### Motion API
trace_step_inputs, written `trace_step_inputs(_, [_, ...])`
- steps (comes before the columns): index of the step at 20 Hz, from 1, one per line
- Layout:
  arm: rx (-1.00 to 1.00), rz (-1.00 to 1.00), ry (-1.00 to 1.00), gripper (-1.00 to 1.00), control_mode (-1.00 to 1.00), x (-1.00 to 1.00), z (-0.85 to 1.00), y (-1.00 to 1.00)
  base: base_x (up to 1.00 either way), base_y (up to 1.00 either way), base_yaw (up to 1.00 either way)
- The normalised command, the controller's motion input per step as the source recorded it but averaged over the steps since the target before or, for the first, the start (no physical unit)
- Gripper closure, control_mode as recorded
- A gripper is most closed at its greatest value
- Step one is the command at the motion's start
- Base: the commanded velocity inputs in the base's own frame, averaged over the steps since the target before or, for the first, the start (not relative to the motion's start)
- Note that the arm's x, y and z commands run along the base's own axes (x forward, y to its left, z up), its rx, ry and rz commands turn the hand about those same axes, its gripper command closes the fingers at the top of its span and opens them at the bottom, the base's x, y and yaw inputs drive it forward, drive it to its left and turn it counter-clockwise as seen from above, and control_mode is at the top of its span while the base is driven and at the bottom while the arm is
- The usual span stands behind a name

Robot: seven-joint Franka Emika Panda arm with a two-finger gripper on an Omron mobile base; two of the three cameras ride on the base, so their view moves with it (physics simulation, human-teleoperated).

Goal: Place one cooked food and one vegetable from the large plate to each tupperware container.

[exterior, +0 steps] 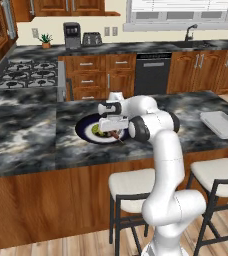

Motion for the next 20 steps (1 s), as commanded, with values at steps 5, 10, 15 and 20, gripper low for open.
trace_step_inputs(5, [0.0, 0.0, 0.03, 1.0, -1.0, -0.27, 0.06, 0.13, 0.0, 0.0, 0.0])
trace_step_inputs(10, [0.0, 0.02, 0.06, 1.0, -1.0, -0.52, 0.96, 0.02, 0.0, 0.0, 0.0])
trace_step_inputs(15, [0.0, -0.02, 0.12, 1.0, -1.0, -0.49, 0.79, -0.6, 0.0, 0.0, 0.0])
trace_step_inputs(20, [0.0, -0.13, 0.02, 1.0, -1.0, -0.75, 0.42, -0.99, 0.0, 0.0, 0.0])
